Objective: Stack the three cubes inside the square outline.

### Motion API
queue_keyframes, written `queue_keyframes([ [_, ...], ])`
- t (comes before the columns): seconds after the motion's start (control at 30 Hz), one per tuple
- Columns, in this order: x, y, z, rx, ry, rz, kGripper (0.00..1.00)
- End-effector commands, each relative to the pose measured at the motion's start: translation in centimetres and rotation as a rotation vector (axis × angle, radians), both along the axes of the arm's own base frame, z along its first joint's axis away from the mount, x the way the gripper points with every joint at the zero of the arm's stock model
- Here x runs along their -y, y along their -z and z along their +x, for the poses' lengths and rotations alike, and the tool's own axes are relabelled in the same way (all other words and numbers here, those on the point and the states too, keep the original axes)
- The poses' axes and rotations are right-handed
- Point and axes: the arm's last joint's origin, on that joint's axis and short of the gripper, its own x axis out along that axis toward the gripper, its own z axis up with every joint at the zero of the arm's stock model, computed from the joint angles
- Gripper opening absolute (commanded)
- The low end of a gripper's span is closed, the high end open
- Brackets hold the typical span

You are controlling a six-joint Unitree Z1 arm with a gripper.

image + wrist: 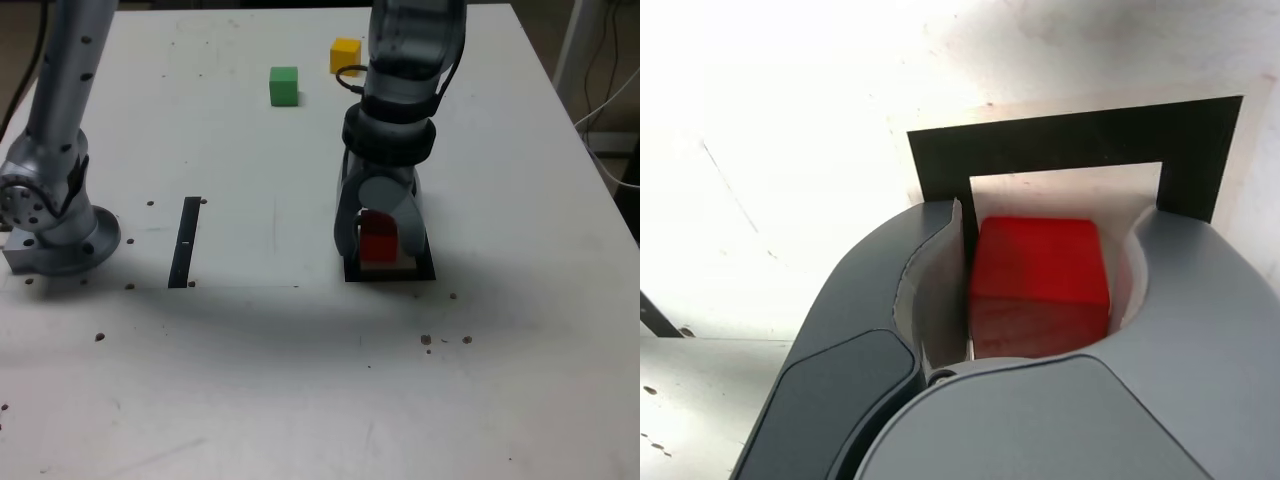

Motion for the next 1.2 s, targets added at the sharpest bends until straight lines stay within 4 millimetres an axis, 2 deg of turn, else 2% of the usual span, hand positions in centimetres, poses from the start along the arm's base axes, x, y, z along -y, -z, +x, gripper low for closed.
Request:
queue_keyframes([
  [0.0,0.0,0.1,0.0,-0.001,0.002,-0.005,0.99],
  [0.2,0.0,-0.4,-0.5,0.008,0.004,-0.006,0.99],
  [0.5,-0.8,-2.6,-2.1,0.050,0.004,0.040,0.99],
  [1.17,-9.1,-6.1,-4.6,-0.018,-0.040,0.173,1.00],
])
